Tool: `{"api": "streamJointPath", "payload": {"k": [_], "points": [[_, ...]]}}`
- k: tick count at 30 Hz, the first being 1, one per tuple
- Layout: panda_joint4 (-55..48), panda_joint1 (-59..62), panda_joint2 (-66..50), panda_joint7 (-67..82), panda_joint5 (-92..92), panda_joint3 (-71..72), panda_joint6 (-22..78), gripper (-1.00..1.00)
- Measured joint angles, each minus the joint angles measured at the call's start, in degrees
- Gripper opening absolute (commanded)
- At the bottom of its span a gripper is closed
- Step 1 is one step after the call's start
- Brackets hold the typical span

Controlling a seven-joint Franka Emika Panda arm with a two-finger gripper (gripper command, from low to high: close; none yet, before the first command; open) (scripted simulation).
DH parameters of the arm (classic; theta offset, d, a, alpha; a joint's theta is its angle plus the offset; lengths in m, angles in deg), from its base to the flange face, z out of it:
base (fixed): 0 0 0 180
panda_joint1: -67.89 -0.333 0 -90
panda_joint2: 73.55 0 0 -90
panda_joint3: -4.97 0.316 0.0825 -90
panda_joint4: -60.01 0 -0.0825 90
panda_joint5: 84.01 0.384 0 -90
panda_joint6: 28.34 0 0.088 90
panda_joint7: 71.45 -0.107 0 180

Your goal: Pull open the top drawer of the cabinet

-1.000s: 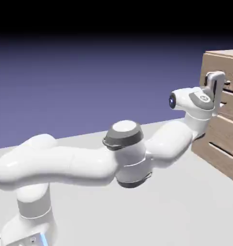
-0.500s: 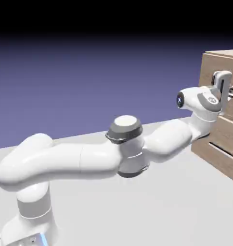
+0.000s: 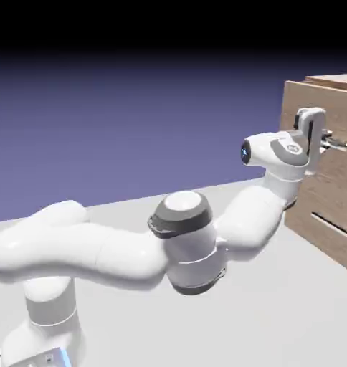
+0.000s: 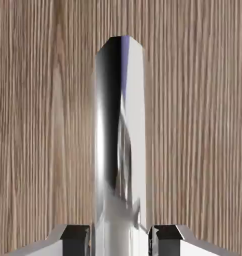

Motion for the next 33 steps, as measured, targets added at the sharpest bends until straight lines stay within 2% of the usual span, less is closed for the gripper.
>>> {"api": "streamJointPath", "payload": {"k": [9,16,30,31,33], "points": [[18.1,11.2,-1.2,-3.6,0.6,0.8,6.9,-1.00],[16.7,12.3,-15.8,-17.2,2.1,-4.7,3.1,-1.00],[45.2,33.7,-15.8,-19.7,5.3,5.8,11.8,-1.00],[45.9,34.3,-15.7,-19.7,5.5,6.1,12.0,1.00],[46.0,34.3,-15.7,-19.6,5.6,6.1,12.0,1.00]]}}
